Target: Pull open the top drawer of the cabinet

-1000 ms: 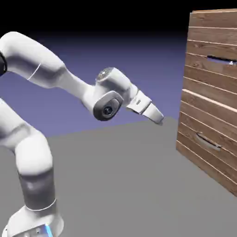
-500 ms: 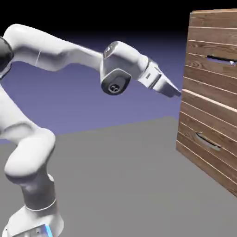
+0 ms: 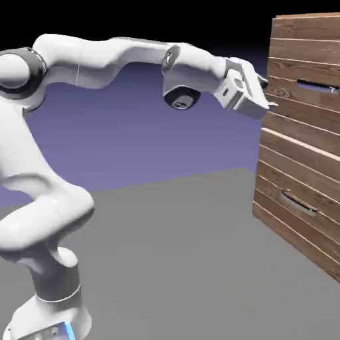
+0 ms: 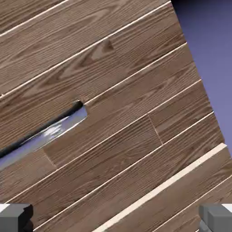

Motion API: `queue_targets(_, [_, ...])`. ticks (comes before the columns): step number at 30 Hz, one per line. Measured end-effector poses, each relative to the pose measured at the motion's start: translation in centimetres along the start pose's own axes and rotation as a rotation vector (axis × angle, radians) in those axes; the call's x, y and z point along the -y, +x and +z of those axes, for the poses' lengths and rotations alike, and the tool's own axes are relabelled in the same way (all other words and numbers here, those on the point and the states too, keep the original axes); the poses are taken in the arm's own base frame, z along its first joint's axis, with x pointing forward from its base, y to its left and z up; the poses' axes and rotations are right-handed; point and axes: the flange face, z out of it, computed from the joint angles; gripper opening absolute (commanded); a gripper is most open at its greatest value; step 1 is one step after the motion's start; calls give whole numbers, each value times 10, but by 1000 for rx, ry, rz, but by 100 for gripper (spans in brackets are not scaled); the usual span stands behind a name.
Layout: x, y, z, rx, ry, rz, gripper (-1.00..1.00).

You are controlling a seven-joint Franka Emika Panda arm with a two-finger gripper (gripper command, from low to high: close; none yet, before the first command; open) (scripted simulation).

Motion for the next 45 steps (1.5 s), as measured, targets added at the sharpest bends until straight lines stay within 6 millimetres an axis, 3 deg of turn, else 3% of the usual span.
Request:
queue_targets(15, [11, -30, 72, 77, 142, 423, 100])
queue_targets(30, [19, -55, 143, 215, 269, 956, 100])
queue_targets(38, [35, -59, 188, 215, 269, 955, 100])
queue_targets(39, [35, -58, 190, 215, 269, 956, -100])
queue_targets(41, [35, -58, 190, 215, 269, 956, -100])
queue_targets(45, [27, -57, 165, 216, 269, 956, -100])
